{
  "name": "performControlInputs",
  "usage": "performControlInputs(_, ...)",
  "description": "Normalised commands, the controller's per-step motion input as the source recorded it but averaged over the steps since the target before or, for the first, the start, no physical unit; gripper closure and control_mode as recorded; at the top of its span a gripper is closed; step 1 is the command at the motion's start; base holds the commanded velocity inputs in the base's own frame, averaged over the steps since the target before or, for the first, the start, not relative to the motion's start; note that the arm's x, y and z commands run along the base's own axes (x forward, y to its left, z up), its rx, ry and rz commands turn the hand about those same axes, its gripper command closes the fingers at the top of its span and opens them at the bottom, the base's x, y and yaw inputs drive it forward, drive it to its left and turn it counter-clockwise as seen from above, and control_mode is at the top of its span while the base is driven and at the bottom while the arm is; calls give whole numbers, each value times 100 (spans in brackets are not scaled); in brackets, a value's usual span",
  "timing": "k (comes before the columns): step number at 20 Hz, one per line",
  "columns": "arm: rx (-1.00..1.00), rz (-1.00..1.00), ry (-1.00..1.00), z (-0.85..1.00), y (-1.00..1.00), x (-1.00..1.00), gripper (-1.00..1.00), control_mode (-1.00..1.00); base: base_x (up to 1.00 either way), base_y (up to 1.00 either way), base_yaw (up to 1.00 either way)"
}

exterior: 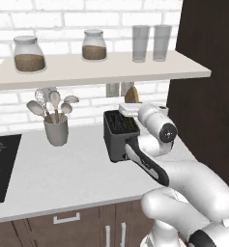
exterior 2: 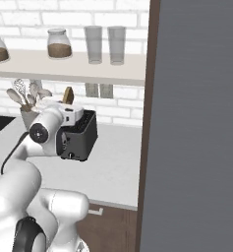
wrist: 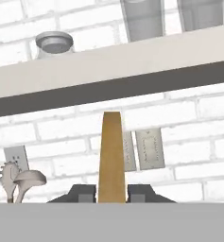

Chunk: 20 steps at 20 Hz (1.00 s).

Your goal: Start the toaster. Once the lever pops up, take the bread to the plate on the dining counter.

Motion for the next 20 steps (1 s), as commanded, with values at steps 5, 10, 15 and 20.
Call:
performControlInputs(5, 1, 2, 12, 69, -2, -100, 100, -100, 0, 0, 0)
performControlInputs(10, 0, 0, 39, 43, 0, -100, 100, -100, 0, 0, 0)
performControlInputs(15, -4, -1, 34, 6, -2, -100, 100, -100, 0, 0, 0)
performControlInputs(20, 0, -13, 4, 0, -29, -98, 100, -100, 0, 0, 0)
